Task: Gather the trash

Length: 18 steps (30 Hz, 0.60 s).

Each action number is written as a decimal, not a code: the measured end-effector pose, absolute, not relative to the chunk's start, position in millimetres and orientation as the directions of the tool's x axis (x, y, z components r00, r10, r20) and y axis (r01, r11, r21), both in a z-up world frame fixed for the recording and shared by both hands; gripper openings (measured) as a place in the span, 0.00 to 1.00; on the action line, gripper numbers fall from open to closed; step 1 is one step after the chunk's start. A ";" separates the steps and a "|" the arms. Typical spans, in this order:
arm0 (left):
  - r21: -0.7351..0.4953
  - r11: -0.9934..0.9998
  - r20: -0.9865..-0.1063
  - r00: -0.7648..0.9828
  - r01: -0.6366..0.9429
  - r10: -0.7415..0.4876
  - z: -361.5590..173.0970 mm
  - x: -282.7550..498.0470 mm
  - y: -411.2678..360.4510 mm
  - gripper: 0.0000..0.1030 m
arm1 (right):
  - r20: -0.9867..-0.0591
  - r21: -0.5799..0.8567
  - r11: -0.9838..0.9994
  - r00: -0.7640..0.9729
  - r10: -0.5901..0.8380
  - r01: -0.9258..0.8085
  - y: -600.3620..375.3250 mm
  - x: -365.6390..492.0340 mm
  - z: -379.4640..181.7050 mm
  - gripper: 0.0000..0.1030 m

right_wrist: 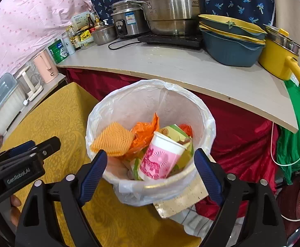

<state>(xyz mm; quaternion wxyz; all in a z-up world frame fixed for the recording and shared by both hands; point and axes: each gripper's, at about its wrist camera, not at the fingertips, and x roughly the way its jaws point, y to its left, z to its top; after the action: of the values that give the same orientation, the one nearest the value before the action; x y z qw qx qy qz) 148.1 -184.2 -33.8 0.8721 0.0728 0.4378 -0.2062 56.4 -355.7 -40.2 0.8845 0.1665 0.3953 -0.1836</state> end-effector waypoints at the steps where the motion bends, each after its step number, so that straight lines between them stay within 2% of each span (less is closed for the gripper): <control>1: -0.047 0.904 -0.793 0.534 0.426 -0.293 -33.4 146.0 -183.0 0.71 | -0.763 0.144 0.878 0.616 -0.195 0.457 -354.0 53.9 -39.4 0.81; 6: -0.021 0.909 -0.788 0.552 0.417 -0.271 -30.0 135.1 -176.0 0.80 | -0.768 0.130 0.875 0.605 -0.209 0.467 -350.6 43.4 -33.9 0.82; 18: -0.004 0.904 -0.784 0.560 0.427 -0.268 -24.8 116.5 -173.0 0.81 | -0.770 0.085 0.884 0.593 -0.235 0.460 -346.1 28.9 -25.3 0.83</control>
<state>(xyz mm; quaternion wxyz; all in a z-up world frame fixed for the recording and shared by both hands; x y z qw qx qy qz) 116.5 -173.0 -24.8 0.8782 0.0934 0.4253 -0.1980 28.9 -346.1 -25.3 0.8817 0.1388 0.4057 -0.1969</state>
